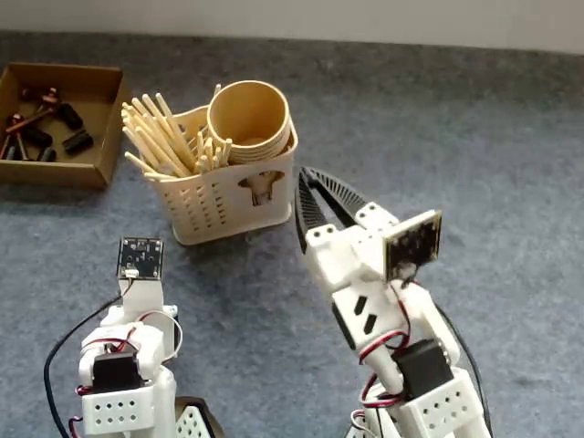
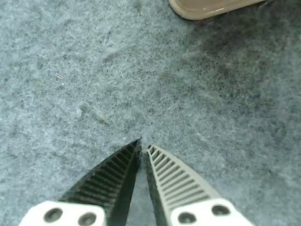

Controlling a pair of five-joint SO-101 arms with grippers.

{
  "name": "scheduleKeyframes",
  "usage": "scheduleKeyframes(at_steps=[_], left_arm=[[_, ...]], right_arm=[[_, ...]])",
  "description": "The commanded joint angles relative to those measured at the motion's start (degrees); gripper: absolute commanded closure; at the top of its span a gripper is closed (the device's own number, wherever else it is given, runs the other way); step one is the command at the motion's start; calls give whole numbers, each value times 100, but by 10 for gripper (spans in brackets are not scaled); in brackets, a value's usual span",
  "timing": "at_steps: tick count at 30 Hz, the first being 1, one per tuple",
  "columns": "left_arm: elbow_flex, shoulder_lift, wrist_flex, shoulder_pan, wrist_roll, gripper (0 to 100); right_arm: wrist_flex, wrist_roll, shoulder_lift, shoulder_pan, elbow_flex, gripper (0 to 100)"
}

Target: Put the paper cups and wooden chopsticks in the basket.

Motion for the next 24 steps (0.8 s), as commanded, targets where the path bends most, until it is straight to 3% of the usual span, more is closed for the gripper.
scheduleKeyframes(at_steps=[1,10,16,24], left_arm=[[110,-22,18,84,-18,993],[110,-22,18,84,-18,993],[110,-22,18,84,-18,993],[110,-22,18,84,-18,993]], right_arm=[[22,-35,-673,286,523,993],[22,-26,-2246,910,2123,992],[101,-62,-2193,1007,2677,992],[2316,-62,-2202,1015,3090,992]])
